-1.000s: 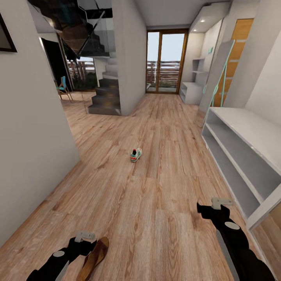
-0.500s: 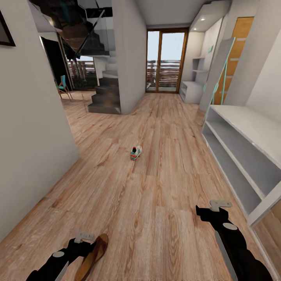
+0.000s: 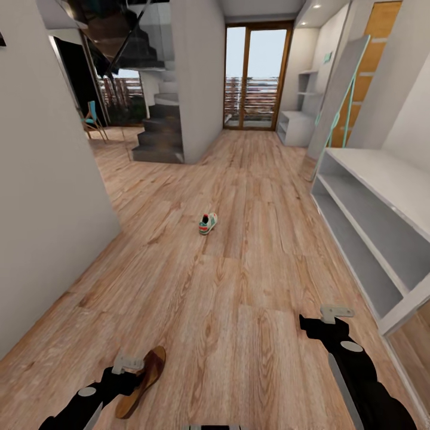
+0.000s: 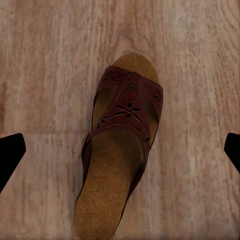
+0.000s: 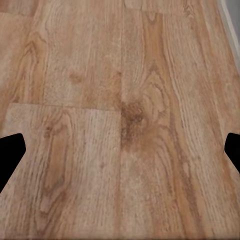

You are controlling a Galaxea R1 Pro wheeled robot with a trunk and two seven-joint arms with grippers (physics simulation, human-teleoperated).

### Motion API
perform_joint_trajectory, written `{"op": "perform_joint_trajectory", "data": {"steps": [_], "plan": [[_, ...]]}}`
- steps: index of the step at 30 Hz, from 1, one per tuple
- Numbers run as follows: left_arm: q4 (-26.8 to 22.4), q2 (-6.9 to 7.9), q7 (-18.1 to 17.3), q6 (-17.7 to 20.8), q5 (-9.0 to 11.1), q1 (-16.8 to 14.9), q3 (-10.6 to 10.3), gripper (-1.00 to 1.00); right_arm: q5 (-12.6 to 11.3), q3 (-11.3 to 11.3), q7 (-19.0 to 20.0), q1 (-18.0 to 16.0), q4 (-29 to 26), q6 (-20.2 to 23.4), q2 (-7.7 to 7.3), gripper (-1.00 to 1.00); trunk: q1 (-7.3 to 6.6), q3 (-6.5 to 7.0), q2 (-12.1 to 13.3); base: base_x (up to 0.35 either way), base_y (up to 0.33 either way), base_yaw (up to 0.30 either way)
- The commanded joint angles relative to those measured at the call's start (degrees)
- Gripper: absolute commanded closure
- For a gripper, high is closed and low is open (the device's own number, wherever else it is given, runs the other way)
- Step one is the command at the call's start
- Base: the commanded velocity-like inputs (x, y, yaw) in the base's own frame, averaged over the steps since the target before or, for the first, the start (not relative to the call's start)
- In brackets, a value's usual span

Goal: Pick up the two gym shoes and the two sandals from the corridor floor and place them onto the hallstand (shoe rack) in the corridor, making sure they are on the rack and not on the floor. Arrange them so the two gym shoes are next to each other and the two sandals are next to each other.

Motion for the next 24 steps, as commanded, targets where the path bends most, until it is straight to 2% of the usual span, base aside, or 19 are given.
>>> {"op": "perform_joint_trajectory", "data": {"steps": [1, 22, 24], "plan": [[-0.06, 0.00, -0.20, -0.03, -0.58, 0.00, 0.12, -1.00, -0.03, 0.05, -0.21, -0.03, -0.07, 0.31, -0.02, -1.00, 0.01, -0.36, -0.04, 0.000, 0.000, 0.000], [-0.11, 0.06, -0.17, -0.24, -0.58, -0.05, 0.17, -1.00, -0.12, -0.01, -0.21, -0.03, -0.09, 0.31, -0.02, -1.00, 0.55, -6.91, -0.32, 0.000, 0.000, 0.000], [-0.16, 0.08, -0.20, -0.37, -0.58, -0.08, 0.17, -1.00, -0.12, -0.04, -0.21, -0.03, -0.09, 0.31, -0.02, -1.00, 0.55, -7.09, -0.32, 0.000, 0.000, 0.000]]}}
